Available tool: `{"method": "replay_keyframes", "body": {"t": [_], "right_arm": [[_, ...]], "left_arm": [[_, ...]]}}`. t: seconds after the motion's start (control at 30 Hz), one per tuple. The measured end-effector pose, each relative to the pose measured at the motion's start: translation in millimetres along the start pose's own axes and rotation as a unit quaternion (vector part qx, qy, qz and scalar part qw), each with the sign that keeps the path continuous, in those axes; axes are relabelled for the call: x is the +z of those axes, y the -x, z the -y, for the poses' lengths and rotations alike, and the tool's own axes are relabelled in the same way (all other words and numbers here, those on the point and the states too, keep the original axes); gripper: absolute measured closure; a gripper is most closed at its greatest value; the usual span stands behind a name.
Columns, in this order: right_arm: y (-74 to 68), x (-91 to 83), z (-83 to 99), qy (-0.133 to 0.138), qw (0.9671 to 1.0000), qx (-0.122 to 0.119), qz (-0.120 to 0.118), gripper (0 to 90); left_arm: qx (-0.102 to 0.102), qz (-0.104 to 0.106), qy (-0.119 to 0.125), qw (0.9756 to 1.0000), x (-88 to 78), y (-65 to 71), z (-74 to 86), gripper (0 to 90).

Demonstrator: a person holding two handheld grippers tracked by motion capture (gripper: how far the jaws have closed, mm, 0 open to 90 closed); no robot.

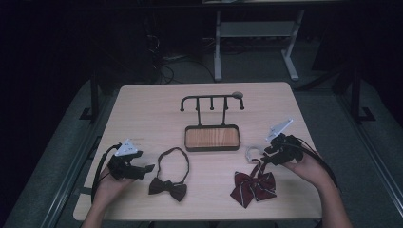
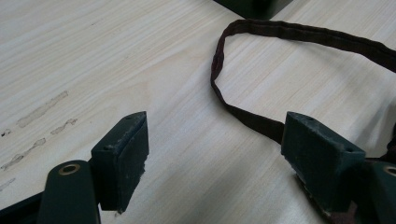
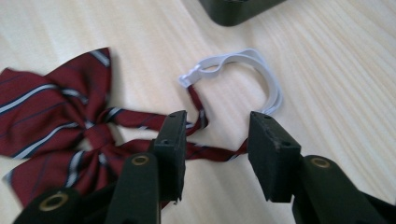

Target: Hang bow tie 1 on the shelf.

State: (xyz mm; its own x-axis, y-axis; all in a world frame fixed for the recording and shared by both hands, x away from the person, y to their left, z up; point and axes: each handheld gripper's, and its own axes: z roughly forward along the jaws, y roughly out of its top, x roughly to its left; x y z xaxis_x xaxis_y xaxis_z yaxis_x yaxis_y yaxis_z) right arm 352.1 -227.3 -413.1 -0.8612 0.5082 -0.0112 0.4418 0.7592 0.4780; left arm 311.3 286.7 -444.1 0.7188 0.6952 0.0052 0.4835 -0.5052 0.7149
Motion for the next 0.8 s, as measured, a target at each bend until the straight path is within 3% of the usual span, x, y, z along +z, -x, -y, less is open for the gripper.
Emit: {"method": "replay_keyframes", "body": {"t": [0.17,0.5,0.8], "right_arm": [[11.9,8.7,-5.0,-0.017,0.9996,0.024,0.002,59.6],[27.6,23.9,-8.4,-0.051,0.9977,0.045,-0.003,64.4],[29.3,33.7,-8.2,-0.081,0.9954,0.049,-0.002,70.1]], "left_arm": [[-0.001,0.0,0.003,1.0,1.2,-0.3,-0.1,23.3],[-0.003,0.002,0.001,1.0,1.7,-0.8,-0.4,23.2],[-0.004,0.002,0.003,1.0,1.7,-0.9,-0.5,23.3]]}}
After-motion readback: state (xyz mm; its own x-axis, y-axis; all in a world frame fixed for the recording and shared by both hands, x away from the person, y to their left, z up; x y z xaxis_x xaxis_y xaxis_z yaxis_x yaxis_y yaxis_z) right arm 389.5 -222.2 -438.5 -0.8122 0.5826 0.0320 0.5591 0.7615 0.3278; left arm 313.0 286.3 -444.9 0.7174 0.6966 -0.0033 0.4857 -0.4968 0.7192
